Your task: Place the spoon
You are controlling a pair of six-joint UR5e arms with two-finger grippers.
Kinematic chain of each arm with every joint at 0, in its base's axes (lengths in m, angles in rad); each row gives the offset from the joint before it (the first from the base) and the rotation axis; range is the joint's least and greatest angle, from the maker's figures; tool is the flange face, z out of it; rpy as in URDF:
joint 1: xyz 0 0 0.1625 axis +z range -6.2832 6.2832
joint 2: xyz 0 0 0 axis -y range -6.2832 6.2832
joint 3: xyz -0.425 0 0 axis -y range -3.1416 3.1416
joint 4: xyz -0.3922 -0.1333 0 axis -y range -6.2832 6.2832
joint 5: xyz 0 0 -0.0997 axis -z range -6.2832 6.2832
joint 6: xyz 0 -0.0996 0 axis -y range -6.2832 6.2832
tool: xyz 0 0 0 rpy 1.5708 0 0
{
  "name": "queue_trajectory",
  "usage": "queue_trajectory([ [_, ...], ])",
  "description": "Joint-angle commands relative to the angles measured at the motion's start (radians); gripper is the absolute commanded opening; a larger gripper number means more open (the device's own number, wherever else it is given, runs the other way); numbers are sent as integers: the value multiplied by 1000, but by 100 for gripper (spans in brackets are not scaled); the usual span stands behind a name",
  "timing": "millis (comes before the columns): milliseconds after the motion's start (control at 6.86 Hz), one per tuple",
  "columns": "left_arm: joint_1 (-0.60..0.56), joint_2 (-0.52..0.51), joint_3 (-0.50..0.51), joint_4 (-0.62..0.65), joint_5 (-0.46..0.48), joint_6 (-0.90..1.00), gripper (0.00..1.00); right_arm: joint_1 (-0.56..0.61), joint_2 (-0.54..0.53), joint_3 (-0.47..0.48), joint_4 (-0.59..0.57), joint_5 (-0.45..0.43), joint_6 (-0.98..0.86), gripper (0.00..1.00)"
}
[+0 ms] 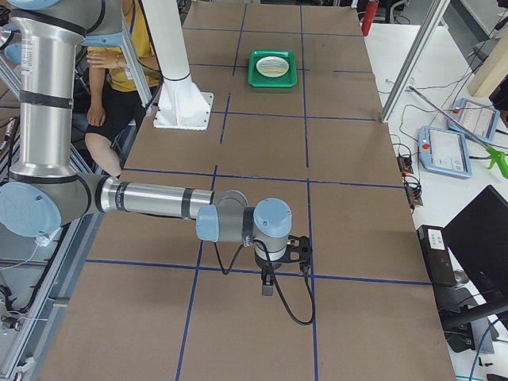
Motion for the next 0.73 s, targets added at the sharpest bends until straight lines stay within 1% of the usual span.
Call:
queue_trajectory([
  [0, 0, -2, 3, -5, -2, 3, 100, 0, 0, 0, 0, 0, 0, 100],
  [146, 0, -14, -26, -5, -2, 6, 100, 0, 0, 0, 0, 0, -1, 100],
  [292, 12, -50, -41, -73, -2, 12, 100, 0, 0, 0, 0, 0, 0, 100],
  [438, 93, -52, -61, -175, -46, -38, 100, 0, 0, 0, 0, 0, 0, 100],
  [583, 157, -57, -112, -236, -63, -227, 100, 0, 0, 0, 0, 0, 0, 100],
])
